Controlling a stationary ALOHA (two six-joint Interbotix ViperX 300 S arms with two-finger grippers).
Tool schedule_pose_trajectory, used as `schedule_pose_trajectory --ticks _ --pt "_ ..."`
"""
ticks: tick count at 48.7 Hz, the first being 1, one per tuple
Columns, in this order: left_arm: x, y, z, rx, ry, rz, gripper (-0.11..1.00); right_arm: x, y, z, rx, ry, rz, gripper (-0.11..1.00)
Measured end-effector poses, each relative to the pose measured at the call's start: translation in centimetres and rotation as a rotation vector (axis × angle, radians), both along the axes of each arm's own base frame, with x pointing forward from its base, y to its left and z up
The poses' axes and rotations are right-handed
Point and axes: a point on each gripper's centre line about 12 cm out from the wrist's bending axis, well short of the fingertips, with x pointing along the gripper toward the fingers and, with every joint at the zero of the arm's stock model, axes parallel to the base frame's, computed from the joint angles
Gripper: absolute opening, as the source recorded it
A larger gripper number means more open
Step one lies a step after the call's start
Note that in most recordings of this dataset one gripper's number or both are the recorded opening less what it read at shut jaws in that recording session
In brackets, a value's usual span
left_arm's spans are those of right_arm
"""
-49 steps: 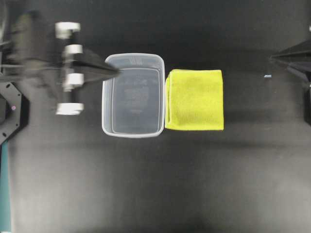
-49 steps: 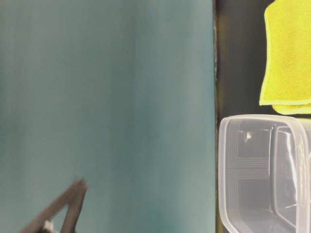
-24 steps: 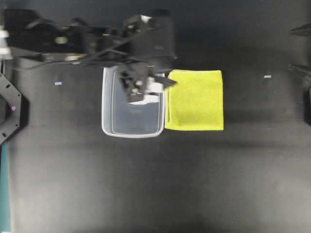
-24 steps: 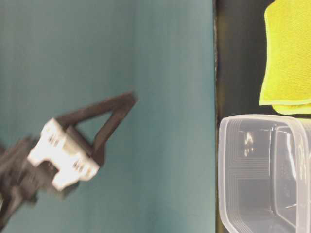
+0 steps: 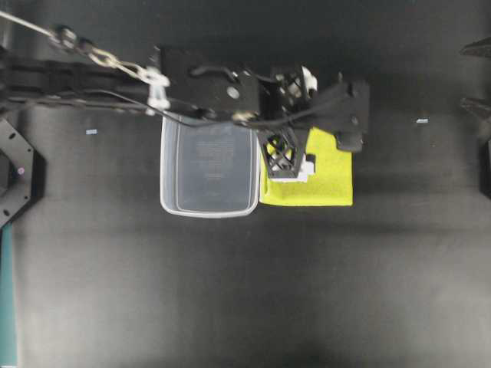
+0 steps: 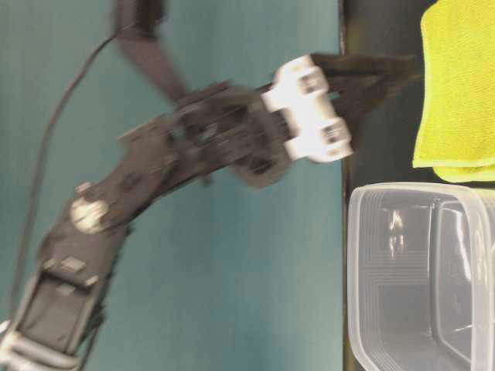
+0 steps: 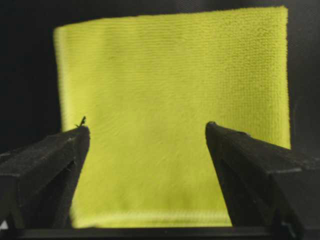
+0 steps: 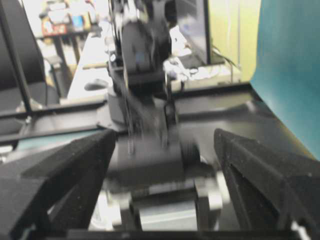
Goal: Place the yellow towel into the container with the left arm.
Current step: 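Lower the left gripper onto the towel and close on its edge, then lift the towel and carry it left over the clear container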
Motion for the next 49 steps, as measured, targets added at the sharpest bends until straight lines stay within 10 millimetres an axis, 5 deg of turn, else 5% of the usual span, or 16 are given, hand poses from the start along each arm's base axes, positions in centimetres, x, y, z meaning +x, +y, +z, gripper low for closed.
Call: schedule_pose_trajectory --ticks 11,21,34,42,49 --pt "0.5 -1.3 -5.6 -0.01 0.101 -0.015 0.9 -0.1 0.0 0.1 0.005 -0.007 0.0 0.77" --pt "0.8 -1.9 -5.9 -0.005 0.101 -0.032 0.83 -0.3 0.0 0.4 0.004 -0.019 0.0 0.77" --pt "1.1 -3.5 -5.5 -0.001 0.091 -0.07 0.13 -0.4 0.0 0.4 0.004 -0.014 -0.001 0.76" --pt "1.7 -3.5 -2.8 0.002 0.055 -0.069 0.06 -0.5 0.1 0.3 0.006 -0.002 0.001 0.75" --pt "1.4 -3.4 3.9 0.005 0.015 -0.063 0.06 -0.7 0.1 0.7 0.005 -0.013 -0.001 0.75"
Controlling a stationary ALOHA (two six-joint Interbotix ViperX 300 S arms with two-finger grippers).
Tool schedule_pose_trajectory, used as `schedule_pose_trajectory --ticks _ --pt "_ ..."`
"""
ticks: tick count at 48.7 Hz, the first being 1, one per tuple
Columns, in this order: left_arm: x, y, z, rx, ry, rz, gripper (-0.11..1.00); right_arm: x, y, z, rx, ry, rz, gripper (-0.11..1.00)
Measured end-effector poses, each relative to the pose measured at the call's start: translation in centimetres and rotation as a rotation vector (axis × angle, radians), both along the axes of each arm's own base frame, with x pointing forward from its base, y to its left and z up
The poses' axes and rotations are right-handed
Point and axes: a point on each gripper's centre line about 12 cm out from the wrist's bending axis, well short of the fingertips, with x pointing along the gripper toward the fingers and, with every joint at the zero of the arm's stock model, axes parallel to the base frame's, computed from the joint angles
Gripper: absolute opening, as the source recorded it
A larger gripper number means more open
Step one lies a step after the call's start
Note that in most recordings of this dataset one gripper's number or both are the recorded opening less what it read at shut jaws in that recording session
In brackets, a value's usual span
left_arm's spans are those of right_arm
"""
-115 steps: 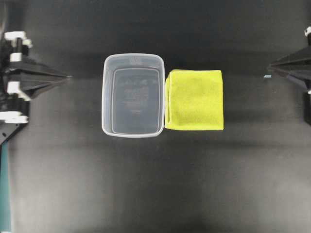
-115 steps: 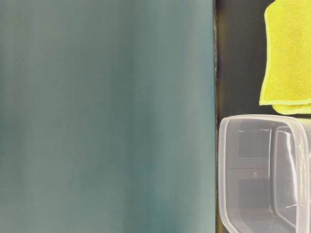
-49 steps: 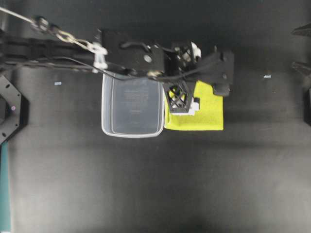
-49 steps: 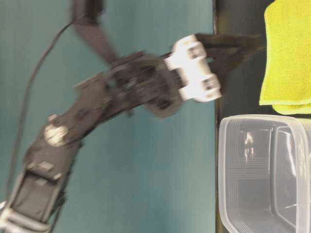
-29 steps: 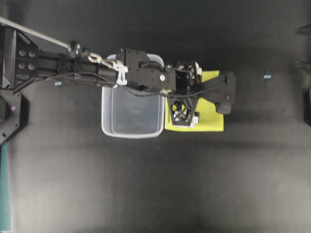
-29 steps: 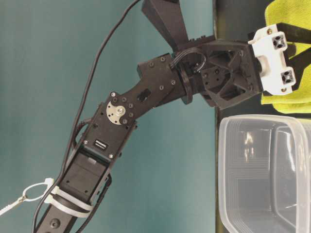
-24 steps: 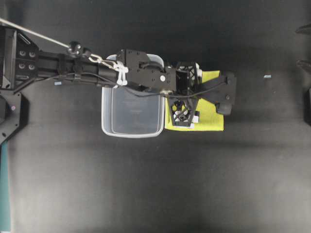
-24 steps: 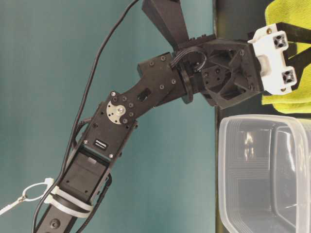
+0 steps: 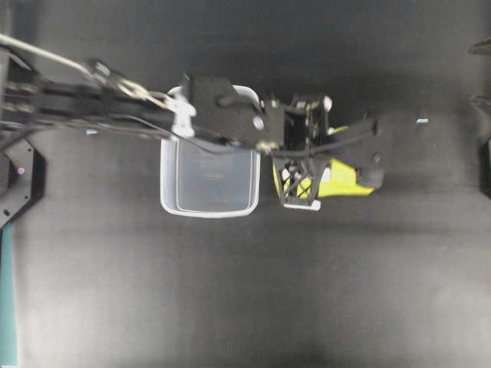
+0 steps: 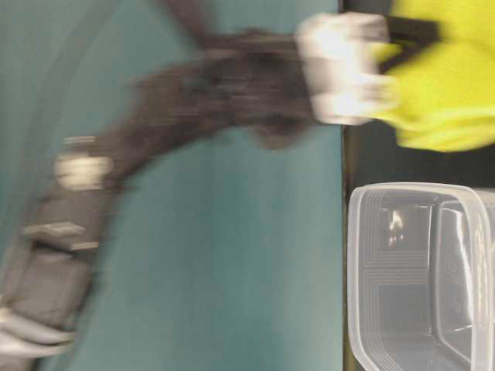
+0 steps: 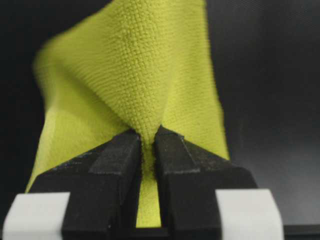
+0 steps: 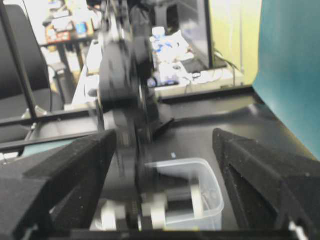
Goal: Place the yellow towel into the container with the left arm.
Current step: 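Lift the towel and carry it left over the clear container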
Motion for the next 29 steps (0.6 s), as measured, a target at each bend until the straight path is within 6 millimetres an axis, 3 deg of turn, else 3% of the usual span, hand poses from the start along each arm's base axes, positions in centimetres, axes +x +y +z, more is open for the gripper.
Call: schedule_pose_trajectory --ticks 6,14,20,29 --pt "-2.0 0.1 5.7 0.0 0.0 0.006 0.06 -0.2 0.0 0.2 -0.001 -0.006 0.0 0.75" --pt "-6.2 0.1 10.9 -0.002 0.047 0.016 0.06 -0.3 0.0 0.3 -0.001 -0.006 0.0 0.75" --pt "-9.6 0.2 11.4 -0.002 0.114 0.022 0.06 -0.2 0.1 0.3 0.001 -0.006 0.002 0.75" --pt "-13.2 0.2 9.3 0.002 0.158 0.015 0.06 -0.2 0.1 0.3 0.001 -0.008 0.002 0.75"
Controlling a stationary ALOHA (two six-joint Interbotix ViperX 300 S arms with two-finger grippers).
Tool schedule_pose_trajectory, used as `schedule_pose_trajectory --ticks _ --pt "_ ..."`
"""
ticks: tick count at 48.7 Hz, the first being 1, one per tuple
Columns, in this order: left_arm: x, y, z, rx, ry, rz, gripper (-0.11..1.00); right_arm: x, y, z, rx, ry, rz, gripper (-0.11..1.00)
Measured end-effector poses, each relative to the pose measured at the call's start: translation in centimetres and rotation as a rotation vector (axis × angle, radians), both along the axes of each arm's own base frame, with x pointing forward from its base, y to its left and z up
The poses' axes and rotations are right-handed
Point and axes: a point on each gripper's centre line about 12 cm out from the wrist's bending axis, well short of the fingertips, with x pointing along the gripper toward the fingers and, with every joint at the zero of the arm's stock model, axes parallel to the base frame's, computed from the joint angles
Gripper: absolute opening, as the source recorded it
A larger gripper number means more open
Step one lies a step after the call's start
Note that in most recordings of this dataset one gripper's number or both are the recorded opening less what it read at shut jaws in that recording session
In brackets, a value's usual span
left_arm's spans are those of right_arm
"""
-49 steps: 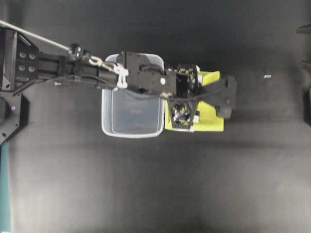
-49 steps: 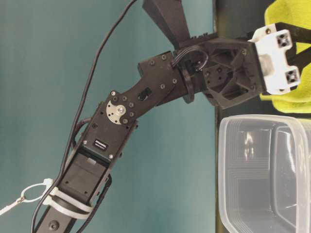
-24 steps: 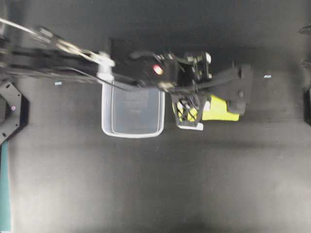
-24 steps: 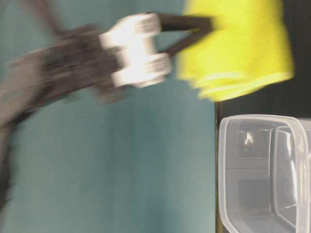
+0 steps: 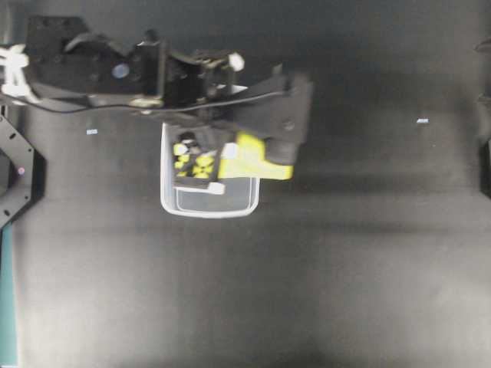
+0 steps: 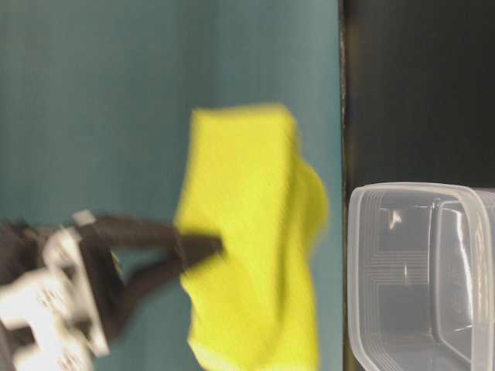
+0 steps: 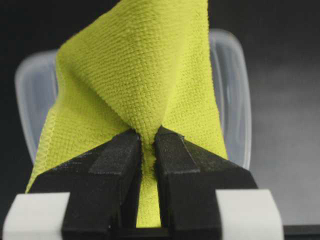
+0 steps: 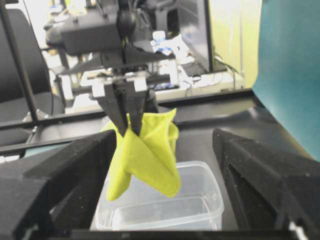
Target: Place the yellow towel into the container with the left arm.
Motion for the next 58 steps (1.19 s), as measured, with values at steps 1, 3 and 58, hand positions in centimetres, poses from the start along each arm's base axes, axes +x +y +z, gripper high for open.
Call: schedule_pose_trajectory --ticks 1,3,58 --pt "-0.4 0.0 -0.2 0.0 -0.005 -0.001 0.06 0.0 0.0 0.0 0.002 0.0 -0.001 0.75" --pt "-1.3 0.2 -0.6 -0.001 -0.015 0.002 0.06 0.0 0.0 0.0 0.0 -0.002 0.0 0.75" --pt "-3.9 1.9 -5.0 0.036 -0.173 -0.033 0.61 -0.1 0.0 0.7 -0.007 -0.059 -0.001 0.75"
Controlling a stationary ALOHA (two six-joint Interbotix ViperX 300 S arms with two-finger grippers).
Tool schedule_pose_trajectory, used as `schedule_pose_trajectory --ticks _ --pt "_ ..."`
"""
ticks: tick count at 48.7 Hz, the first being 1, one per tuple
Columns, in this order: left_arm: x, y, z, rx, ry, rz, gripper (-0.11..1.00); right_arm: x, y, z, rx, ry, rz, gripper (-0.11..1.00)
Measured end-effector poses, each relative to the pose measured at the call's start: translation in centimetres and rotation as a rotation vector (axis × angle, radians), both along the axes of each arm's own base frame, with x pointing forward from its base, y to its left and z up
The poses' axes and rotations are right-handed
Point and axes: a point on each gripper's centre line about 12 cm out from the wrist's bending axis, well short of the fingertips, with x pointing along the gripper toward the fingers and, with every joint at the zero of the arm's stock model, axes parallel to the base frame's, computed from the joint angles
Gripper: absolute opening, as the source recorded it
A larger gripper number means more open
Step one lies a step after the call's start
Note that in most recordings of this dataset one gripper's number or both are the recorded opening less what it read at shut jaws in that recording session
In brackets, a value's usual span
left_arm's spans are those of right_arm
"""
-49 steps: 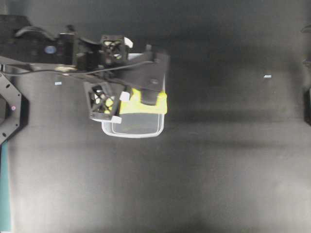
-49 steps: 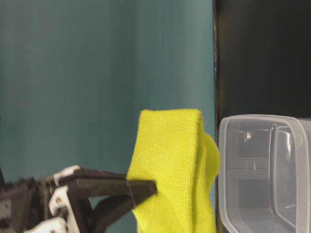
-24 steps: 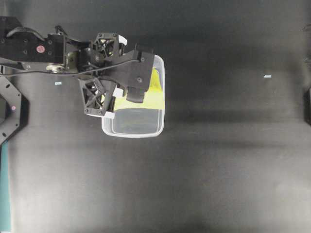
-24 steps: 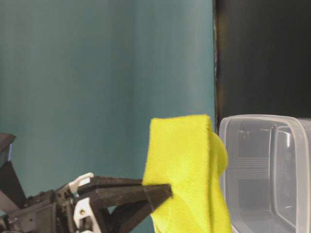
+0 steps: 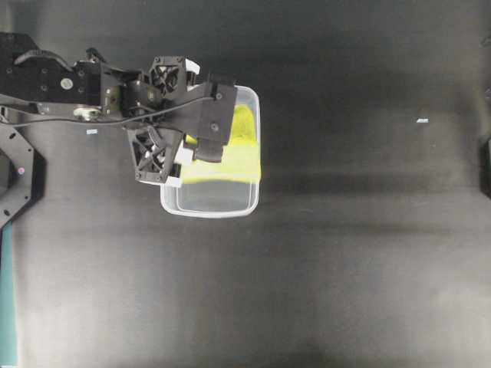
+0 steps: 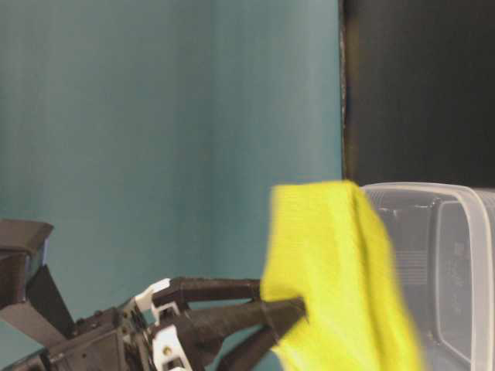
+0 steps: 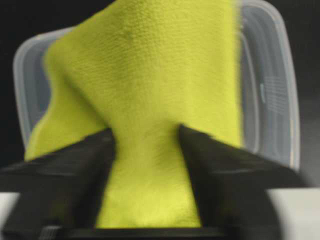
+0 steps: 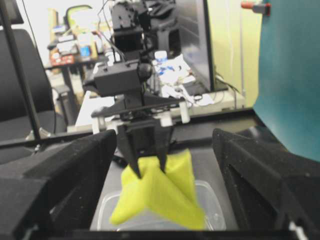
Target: Place the yellow towel into the container with the left arm.
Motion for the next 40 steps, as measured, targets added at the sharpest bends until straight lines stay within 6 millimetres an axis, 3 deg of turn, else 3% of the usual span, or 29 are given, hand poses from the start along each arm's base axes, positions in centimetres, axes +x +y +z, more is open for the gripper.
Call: schedule_pose_trajectory --ticks 3,7,19,29,35,40 --pt "0.0 -0.1 -0.1 -0.005 -0.004 0.006 0.78 0.0 0.0 0.1 0.001 -0.003 0.0 0.75" --pt "0.1 -0.1 0.0 -0.006 -0.01 0.005 0.89 0.0 0.0 0.1 -0.001 -0.005 0.0 0.75" --pt "-0.4 -0.1 1.1 -0.013 -0.049 0.017 0.85 0.0 0.0 0.1 0.001 -0.005 0.0 0.75" --pt "-3.2 -0.3 5.5 -0.055 -0.224 0.073 0.84 -0.1 0.0 0.1 0.001 -0.005 -0.001 0.75" --pt "-6.0 -0.9 9.0 -0.064 -0.417 0.052 0.84 -0.1 0.0 0.1 0.001 -0.002 0.0 0.75" --pt "-8.2 -1.4 10.3 -0.066 -0.539 0.029 0.84 -0.1 0.0 0.1 0.0 -0.002 0.0 0.75"
